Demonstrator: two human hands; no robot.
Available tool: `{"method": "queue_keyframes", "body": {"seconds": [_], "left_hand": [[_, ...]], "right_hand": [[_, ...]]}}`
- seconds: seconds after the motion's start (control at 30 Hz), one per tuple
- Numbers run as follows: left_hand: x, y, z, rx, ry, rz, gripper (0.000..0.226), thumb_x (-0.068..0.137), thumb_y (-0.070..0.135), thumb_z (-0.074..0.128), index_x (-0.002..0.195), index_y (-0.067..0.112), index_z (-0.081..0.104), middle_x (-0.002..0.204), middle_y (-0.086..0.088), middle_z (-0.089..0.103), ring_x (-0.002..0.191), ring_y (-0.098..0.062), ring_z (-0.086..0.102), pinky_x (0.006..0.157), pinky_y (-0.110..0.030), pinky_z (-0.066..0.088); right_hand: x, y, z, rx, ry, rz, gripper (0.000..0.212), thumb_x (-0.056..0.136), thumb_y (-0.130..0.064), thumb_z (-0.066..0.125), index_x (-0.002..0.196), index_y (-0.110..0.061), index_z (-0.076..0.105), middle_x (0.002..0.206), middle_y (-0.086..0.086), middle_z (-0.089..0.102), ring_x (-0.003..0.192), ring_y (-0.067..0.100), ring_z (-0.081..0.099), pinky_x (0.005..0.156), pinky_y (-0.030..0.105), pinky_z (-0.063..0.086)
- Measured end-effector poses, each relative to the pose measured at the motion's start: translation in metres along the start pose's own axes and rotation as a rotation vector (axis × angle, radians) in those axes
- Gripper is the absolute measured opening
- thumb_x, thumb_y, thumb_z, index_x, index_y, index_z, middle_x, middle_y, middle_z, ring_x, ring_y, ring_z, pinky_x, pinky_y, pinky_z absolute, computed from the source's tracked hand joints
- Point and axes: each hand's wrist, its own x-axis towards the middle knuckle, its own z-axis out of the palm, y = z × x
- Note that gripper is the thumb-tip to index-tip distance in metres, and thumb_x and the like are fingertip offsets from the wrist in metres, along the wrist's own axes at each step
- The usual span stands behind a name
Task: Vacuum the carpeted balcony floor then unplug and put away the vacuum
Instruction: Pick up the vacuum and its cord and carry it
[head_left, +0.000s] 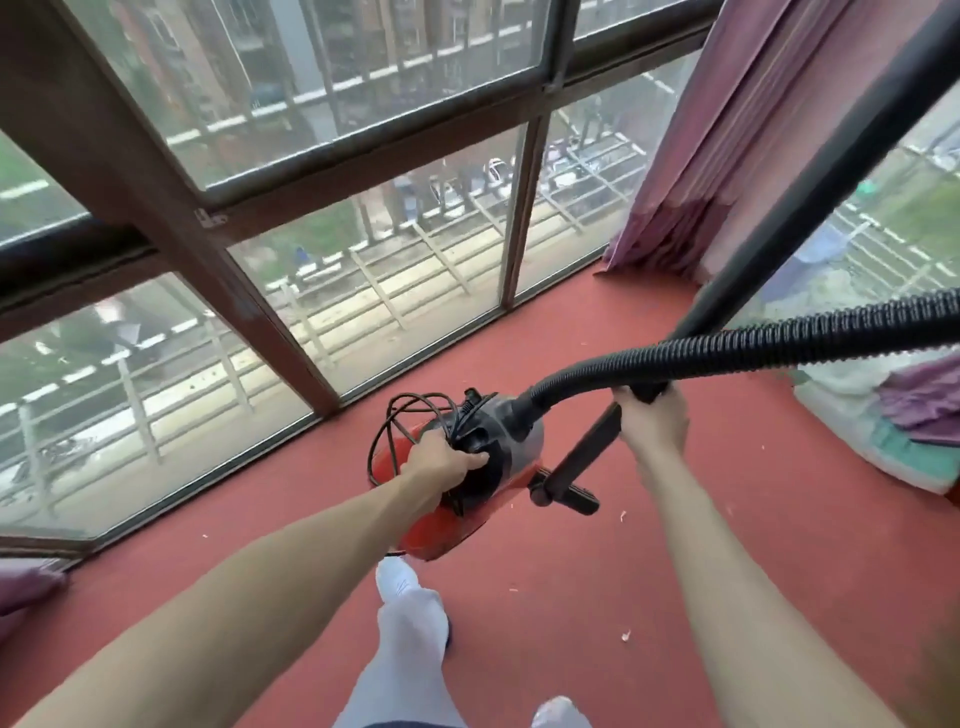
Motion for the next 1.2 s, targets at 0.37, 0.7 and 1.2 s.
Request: {"method": "queue_keyframes", "body": {"seconds": [0.37, 0.7, 1.2], "left_hand": [[-0.141, 0.098, 0.189, 0.121, -0.135, 0.21, 0.035, 0.072, 0.025, 0.084, 0.097, 0.011, 0.064, 0.092, -0.006, 0.067, 0.076, -0.019, 0.062, 0.068, -0.029, 0.053], [-0.191, 0.169, 0.342, 0.275, -0.313, 0.246, 0.04, 0.067, 0.025, 0.087, 0.092, 0.001, 0.067, 0.083, -0.009, 0.068, 0.071, -0.023, 0.064, 0.059, -0.027, 0.05], [-0.098, 0.296, 0.488, 0.288, -0.38, 0.172, 0.047, 0.061, 0.032, 0.089, 0.098, 0.012, 0.068, 0.089, -0.005, 0.073, 0.079, -0.022, 0.07, 0.074, -0.034, 0.059]], "right_hand": [[0.018, 0.086, -0.282, 0.067, 0.198, 0.075, 0.022, 0.083, -0.034, 0.068, 0.096, -0.023, 0.055, 0.095, 0.003, 0.066, 0.097, 0.035, 0.066, 0.082, 0.051, 0.057], [0.043, 0.161, -0.444, 0.099, 0.435, 0.263, 0.027, 0.082, -0.037, 0.068, 0.102, -0.018, 0.063, 0.103, 0.01, 0.07, 0.096, 0.035, 0.067, 0.085, 0.047, 0.056], [0.256, 0.163, -0.514, -0.043, 0.349, 0.354, 0.032, 0.081, -0.038, 0.072, 0.106, -0.021, 0.06, 0.113, 0.01, 0.068, 0.107, 0.035, 0.064, 0.093, 0.049, 0.053]]}}
